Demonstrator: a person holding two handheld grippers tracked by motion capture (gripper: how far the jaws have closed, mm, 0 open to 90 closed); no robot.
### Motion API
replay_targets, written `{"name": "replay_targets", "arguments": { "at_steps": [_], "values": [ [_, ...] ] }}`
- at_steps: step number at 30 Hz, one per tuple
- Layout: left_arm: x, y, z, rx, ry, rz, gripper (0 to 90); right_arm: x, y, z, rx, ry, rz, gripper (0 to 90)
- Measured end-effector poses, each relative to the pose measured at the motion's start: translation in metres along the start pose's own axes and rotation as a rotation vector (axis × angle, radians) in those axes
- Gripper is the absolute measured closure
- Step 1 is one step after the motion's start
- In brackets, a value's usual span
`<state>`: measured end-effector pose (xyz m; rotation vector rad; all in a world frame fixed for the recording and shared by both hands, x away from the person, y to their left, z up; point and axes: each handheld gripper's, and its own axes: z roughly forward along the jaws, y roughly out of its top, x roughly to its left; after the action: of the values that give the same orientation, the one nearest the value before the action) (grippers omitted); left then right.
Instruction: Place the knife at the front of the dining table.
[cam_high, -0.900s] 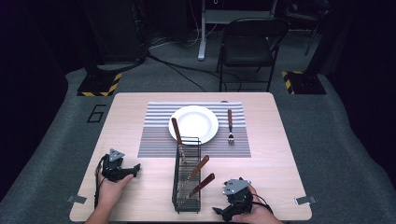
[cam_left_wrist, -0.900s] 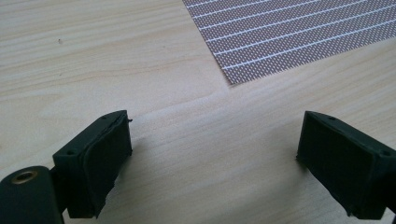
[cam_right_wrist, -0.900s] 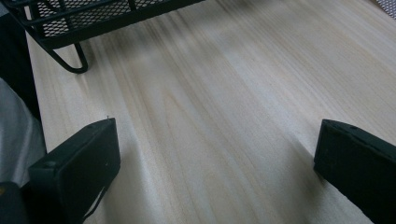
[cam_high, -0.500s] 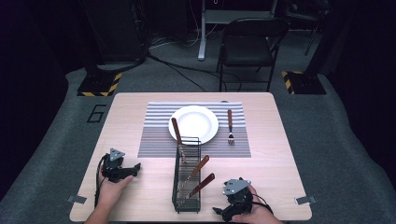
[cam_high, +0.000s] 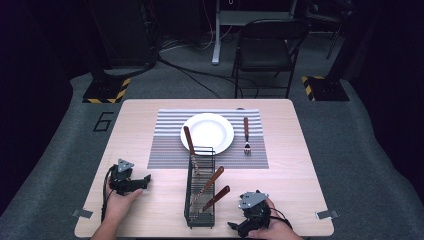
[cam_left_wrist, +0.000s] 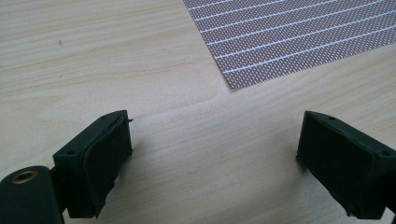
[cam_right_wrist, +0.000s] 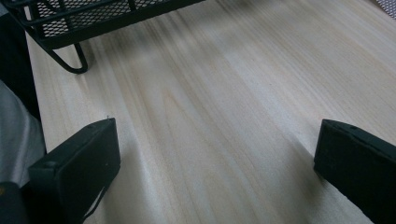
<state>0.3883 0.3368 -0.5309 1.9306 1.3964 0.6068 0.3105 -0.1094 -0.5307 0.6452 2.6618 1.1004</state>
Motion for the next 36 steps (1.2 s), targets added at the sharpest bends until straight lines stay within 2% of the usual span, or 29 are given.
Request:
{"name": "replay_targets", "arguments": {
  "at_steps": [6, 9, 10, 14, 15, 19, 21, 22, 30, 31, 36],
  "values": [
    [0.001, 0.000, -0.002, 0.000, 0.004, -0.013, 15.5, 0.000, 0.000, 0.000, 0.001, 0.000, 0.003, 0.0],
    [0.000, 0.003, -0.004, 0.010, -0.008, -0.021, 19.2, 0.000, 0.000, 0.000, 0.000, 0.000, 0.002, 0.0],
    [0.001, 0.004, -0.005, 0.024, -0.024, -0.019, 22.6, 0.000, 0.000, 0.000, 0.001, 0.000, 0.004, 0.0],
    [-0.001, 0.007, -0.010, 0.036, -0.037, -0.033, 32.5, 0.000, 0.000, 0.000, 0.001, 0.000, 0.001, 0.0],
    [-0.003, 0.010, -0.014, 0.029, -0.044, -0.045, 34.3, 0.000, 0.000, 0.000, 0.000, 0.000, 0.001, 0.0],
    [-0.007, 0.016, -0.022, 0.037, -0.045, -0.043, 39.2, 0.001, 0.000, 0.000, 0.005, 0.001, 0.014, 0.0],
    [-0.012, 0.021, -0.028, 0.028, -0.040, -0.034, 40.3, 0.000, 0.000, 0.000, 0.004, 0.001, 0.005, 0.0],
    [-0.017, 0.025, -0.032, 0.022, -0.040, -0.024, 42.4, 0.001, 0.000, -0.001, 0.007, 0.002, 0.019, 0.0],
    [-0.033, 0.041, -0.046, -0.003, -0.080, -0.013, 42.5, 0.001, 0.000, -0.001, 0.008, 0.002, 0.019, 0.0],
    [-0.037, 0.045, -0.048, -0.003, -0.097, -0.015, 42.8, 0.001, 0.000, -0.001, 0.007, 0.001, 0.019, 0.0],
    [-0.043, 0.052, -0.049, -0.001, -0.097, -0.003, 42.8, 0.001, 0.000, -0.001, 0.007, 0.001, 0.019, 0.0]
  ]
}}
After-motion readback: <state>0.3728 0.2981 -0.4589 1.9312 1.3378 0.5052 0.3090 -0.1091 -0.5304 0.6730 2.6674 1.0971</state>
